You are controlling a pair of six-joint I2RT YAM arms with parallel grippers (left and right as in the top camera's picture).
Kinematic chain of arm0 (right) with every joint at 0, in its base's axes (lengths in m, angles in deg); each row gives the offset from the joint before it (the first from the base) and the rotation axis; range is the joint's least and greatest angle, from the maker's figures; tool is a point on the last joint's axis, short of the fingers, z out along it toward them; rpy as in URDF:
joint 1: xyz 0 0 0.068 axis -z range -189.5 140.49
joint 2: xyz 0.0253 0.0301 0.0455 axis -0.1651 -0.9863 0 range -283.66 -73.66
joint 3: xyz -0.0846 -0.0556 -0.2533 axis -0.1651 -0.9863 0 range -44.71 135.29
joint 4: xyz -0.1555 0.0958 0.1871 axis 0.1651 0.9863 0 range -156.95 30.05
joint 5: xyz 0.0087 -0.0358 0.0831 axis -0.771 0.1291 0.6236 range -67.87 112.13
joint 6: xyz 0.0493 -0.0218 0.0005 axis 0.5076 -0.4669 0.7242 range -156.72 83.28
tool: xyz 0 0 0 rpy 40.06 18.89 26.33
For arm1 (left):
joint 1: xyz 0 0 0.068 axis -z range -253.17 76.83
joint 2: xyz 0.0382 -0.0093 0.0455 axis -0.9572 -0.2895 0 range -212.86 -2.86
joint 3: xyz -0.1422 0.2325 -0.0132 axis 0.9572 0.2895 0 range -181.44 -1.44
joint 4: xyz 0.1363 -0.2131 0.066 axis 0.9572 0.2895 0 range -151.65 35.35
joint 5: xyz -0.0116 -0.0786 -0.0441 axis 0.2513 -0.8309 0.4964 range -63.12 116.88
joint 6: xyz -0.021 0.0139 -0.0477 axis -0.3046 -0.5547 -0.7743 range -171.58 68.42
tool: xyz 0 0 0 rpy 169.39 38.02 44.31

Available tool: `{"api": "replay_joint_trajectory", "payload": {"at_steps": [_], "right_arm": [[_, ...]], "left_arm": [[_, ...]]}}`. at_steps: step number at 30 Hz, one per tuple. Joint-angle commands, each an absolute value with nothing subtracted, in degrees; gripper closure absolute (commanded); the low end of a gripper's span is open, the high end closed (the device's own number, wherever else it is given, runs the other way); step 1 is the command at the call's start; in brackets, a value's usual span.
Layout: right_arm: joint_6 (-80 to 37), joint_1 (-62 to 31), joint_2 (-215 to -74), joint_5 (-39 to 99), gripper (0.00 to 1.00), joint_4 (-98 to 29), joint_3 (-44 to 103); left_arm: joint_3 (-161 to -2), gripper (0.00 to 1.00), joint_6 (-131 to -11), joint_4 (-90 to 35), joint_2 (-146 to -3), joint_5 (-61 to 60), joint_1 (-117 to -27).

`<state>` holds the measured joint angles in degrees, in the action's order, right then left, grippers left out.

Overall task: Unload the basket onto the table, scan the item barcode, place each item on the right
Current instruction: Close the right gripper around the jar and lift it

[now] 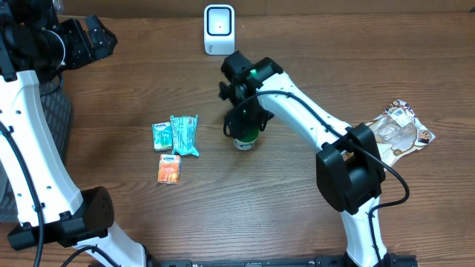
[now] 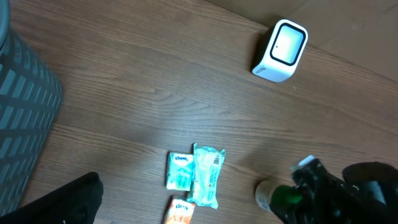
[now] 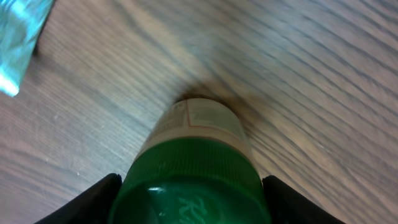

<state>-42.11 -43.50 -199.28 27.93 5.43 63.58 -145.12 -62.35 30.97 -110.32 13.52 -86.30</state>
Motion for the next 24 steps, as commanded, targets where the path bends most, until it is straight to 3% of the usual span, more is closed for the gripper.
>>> {"api": "replay_joint_trajectory", "payload": {"at_steps": [1,8,17,24], "right_arm": [[-35.1,-42.7,-197.6,28.9,0.27,5.2,63.3],[-34.5,-42.7,-197.6,28.9,0.24,5.3,63.3],[-24.2,-42.9,-197.6,27.7,0.12,5.2,63.3],[-23.2,-42.8,-197.6,24.3,0.11,3.4,61.3]], "left_arm": [[-145.6,0.01,-62.9,30.9,-109.7,13.8,-86.3],[-145.6,0.01,-62.9,30.9,-109.7,13.8,-86.3],[-145.6,0.01,-62.9,30.9,-109.7,13.8,-86.3],[-145.6,0.00,-62.9,30.9,-109.7,13.8,-86.3]]}}
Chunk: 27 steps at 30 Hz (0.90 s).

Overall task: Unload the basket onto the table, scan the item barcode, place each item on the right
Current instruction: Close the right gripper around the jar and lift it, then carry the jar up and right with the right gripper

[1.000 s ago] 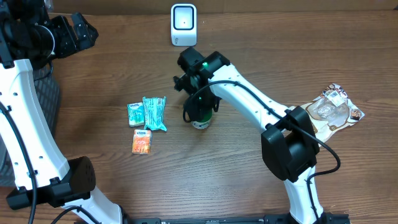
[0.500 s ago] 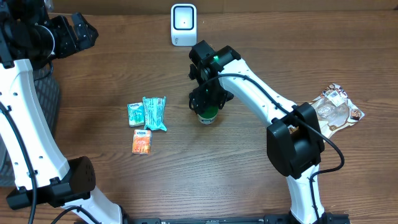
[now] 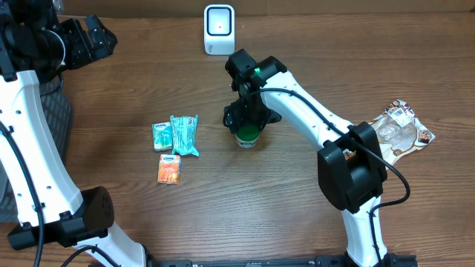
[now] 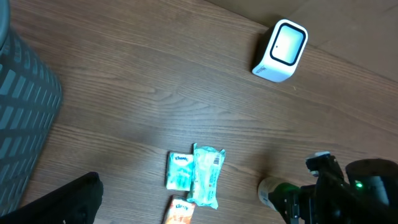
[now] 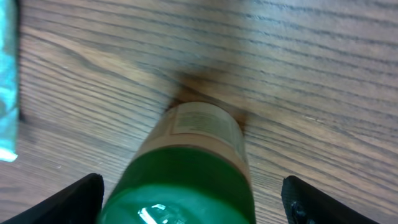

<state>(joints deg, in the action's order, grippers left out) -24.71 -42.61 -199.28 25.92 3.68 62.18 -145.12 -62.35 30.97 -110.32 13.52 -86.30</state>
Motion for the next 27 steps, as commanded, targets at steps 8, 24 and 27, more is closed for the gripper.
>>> {"api": "replay_joint_trajectory", "payload": {"at_steps": [8,24,27], "right_arm": [[-23.7,-42.8,-197.6,24.3,0.35,3.9,61.4],[-31.8,-40.0,-197.5,39.7,0.61,17.4,80.7],[-36.7,-38.3,-197.5,49.2,0.61,20.8,86.3]], "left_arm": [[-145.6,0.00,-62.9,30.9,-109.7,13.8,-86.3],[-145.6,0.00,-63.0,30.9,-109.7,13.8,-86.3],[-145.6,0.00,-62.9,30.9,-109.7,13.8,-86.3]]}}
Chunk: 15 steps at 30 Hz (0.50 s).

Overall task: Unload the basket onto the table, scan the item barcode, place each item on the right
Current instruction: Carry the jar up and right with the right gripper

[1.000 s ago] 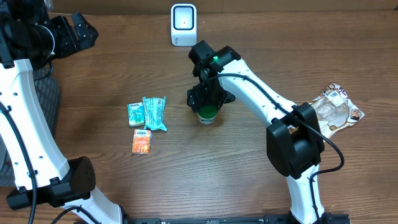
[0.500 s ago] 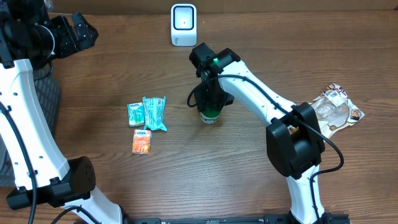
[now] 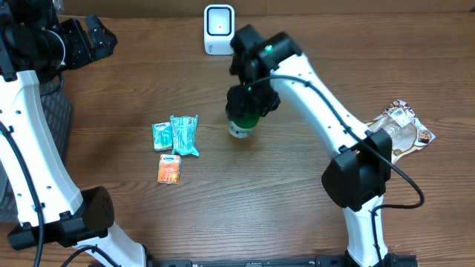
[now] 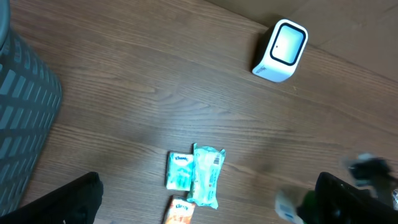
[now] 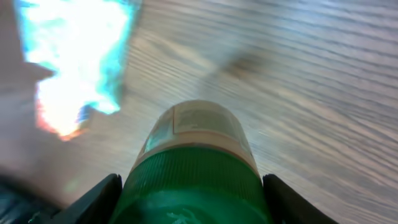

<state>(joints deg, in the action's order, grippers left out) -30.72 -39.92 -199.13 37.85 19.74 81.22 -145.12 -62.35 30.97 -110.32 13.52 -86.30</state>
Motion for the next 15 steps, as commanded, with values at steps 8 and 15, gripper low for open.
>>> {"api": "replay_joint_trajectory", "payload": {"at_steps": [8,15], "right_arm": [[-52.8,-30.5,-197.5,79.2,0.62,27.9,96.8],[-52.9,-21.6,-197.5,95.9,0.67,29.0,97.9]], "left_arm": [[-145.6,0.00,-62.9,30.9,-109.7,13.8,-86.3],[-145.6,0.01,-62.9,30.9,-109.7,13.8,-86.3]]}}
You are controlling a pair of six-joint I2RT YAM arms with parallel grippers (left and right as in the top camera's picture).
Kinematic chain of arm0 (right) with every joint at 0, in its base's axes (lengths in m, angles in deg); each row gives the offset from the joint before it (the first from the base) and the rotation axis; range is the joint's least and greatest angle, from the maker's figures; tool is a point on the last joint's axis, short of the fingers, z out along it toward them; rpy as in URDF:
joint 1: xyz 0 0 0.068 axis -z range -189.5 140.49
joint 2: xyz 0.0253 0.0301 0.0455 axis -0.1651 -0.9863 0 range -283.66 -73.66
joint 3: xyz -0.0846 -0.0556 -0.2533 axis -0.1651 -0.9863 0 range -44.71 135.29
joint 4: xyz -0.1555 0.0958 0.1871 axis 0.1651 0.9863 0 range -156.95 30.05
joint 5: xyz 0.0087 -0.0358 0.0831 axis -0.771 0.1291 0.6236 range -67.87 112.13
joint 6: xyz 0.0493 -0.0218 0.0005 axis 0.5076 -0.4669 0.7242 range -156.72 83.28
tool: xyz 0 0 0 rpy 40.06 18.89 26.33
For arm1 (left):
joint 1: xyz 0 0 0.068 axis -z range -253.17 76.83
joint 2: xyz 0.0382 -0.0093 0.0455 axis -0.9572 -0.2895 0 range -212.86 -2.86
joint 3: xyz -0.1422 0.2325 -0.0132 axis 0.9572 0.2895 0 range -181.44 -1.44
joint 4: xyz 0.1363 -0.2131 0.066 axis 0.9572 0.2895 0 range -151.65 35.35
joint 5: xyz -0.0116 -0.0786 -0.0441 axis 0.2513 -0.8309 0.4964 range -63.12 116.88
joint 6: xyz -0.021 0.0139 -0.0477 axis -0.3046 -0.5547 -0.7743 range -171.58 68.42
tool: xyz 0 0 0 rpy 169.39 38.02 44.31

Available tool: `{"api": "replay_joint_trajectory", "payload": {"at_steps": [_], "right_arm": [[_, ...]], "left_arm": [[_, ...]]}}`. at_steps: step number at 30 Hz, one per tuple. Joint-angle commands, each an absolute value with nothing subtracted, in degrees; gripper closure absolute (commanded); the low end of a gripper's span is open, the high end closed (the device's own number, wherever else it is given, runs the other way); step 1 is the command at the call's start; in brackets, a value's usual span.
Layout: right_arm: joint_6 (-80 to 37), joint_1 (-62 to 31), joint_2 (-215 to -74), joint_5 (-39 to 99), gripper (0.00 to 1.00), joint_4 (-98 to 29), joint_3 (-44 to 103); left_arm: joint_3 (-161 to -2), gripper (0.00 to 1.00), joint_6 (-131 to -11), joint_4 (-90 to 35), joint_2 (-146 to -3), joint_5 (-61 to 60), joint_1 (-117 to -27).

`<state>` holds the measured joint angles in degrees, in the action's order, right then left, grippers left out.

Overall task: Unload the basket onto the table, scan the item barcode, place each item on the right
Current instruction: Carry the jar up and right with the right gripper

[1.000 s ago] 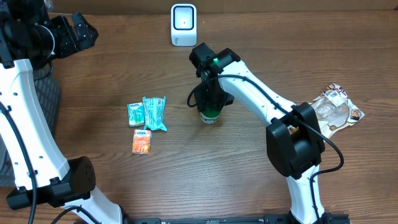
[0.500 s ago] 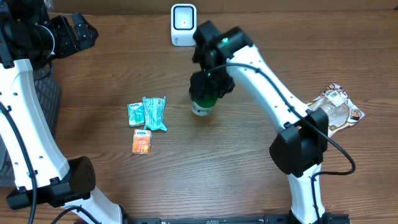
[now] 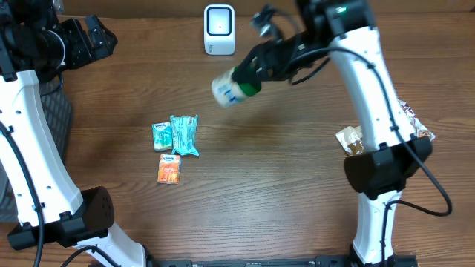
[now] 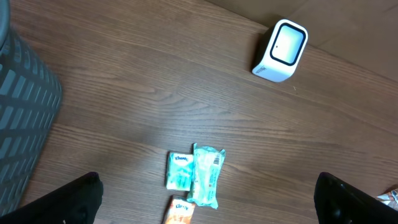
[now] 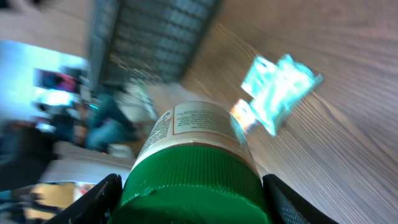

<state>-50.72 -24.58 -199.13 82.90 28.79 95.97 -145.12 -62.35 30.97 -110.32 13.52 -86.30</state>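
Observation:
A bottle with a green cap and a pale label hangs in the air, tipped on its side with its base pointing left. My right gripper is shut on its cap. In the right wrist view the bottle fills the space between the two fingers of the gripper. The white scanner stands at the table's far edge, behind and just left of the bottle. My left gripper is high at the far left and open, its view looking down on the scanner.
Two teal packets and an orange packet lie left of centre. A grey basket stands at the left edge. A clear snack bag lies at the right, partly hidden by my right arm.
My right gripper has gone up and back to the right with the bottle. The bottle was leaning just above the table by the packets; now it lies sideways in the air, nearer the scanner.
The bottle stood upright on the table right of the packets, with my right gripper round its cap. Then the fingers stood wider apart at the cap. Then the gripper held it lifted and leaning. Now the bottle is high and tipped sideways. The left arm stayed still.

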Motion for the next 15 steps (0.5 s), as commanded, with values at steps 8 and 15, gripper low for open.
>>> {"api": "replay_joint_trajectory", "payload": {"at_steps": [8,15], "right_arm": [[-53.1,-18.4,-197.5,95.8,0.66,29.7,97.9],[-53.0,-23.2,-197.5,74.2,0.62,24.0,97.9]], "left_arm": [[-145.6,0.01,-62.9,30.9,-109.7,13.8,-86.3],[-145.6,0.00,-62.9,30.9,-109.7,13.8,-86.3]]}}
